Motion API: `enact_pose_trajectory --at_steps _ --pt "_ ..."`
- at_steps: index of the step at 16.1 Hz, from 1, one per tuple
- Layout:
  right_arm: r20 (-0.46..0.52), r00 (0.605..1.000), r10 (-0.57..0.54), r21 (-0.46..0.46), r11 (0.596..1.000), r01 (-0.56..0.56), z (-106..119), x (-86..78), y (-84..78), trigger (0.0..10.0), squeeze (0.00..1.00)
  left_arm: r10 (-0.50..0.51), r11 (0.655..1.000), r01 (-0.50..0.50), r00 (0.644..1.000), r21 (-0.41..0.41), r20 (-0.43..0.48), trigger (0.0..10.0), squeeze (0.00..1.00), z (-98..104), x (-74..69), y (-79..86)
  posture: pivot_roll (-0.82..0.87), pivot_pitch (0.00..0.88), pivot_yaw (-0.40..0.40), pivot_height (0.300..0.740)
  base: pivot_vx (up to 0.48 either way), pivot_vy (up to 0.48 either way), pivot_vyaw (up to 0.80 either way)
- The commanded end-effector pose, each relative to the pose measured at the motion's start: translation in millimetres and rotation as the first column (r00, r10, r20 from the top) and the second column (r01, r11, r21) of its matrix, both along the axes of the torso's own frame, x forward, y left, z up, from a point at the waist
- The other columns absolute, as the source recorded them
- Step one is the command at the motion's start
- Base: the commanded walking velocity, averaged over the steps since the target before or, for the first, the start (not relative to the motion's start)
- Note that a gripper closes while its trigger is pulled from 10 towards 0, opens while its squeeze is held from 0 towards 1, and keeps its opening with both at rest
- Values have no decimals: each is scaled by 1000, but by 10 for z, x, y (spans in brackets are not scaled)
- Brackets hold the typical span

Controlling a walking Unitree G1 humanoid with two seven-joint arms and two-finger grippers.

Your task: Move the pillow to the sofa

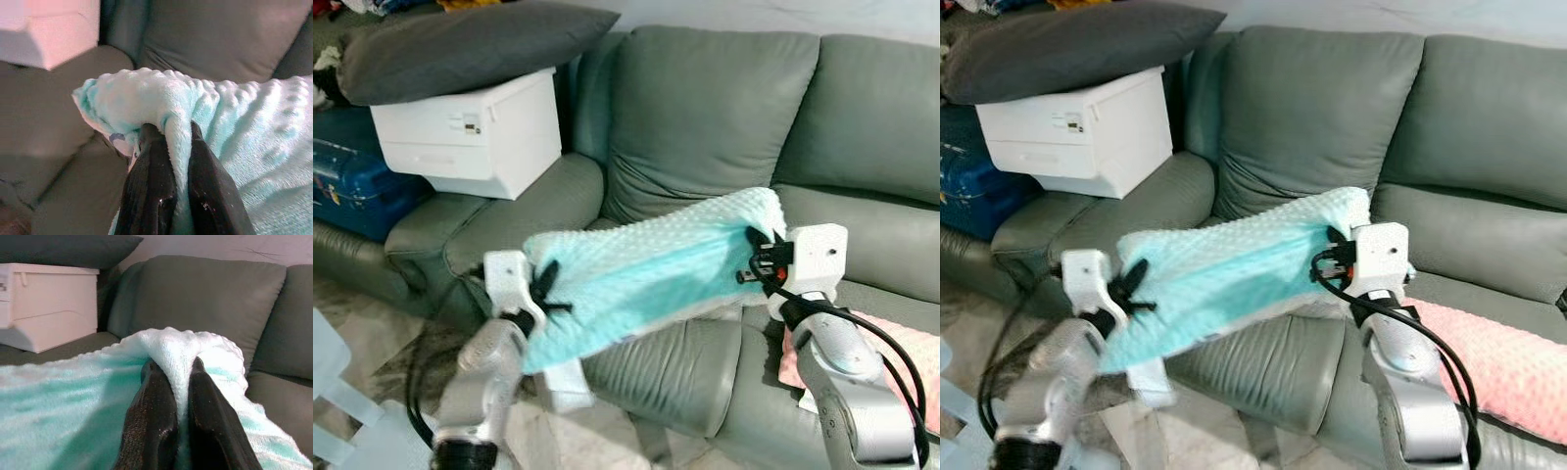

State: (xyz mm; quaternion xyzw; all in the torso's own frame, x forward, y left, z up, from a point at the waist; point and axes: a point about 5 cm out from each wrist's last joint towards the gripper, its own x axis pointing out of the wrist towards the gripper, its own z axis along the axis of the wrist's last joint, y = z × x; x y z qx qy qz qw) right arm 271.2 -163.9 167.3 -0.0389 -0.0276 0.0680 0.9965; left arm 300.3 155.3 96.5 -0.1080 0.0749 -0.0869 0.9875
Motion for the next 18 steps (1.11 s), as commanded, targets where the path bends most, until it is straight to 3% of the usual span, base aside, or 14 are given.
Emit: enact_pose_trajectory --at_steps 1,6,8,13,18 --pt "35 999 -8 0 1000 8 85 27 -15 10000 0 26 1000 -26 999 13 35 10000 0 89 74 77 -201 0 46 740 0 0 0" --pt "30 999 -16 4 1000 16 76 32 -6 10000 0 60 997 -65 992 46 115 10000 0 301 239 266 -201 0 52 740 0 0 -743" --pt "30 999 -18 5 1000 18 75 29 -4 10000 0 73 996 -78 991 44 109 10000 0 315 261 319 -199 0 53 740 0 0 -800" --pt "27 999 -19 10 1000 19 66 16 2 10000 0 161 986 -165 982 31 104 10000 0 404 351 636 -194 7 50 740 0 0 -800" --pt "26 1000 -15 17 1000 15 69 22 15 10000 0 136 990 -141 984 31 118 10000 0 402 351 575 -195 12 50 740 0 0 -800"
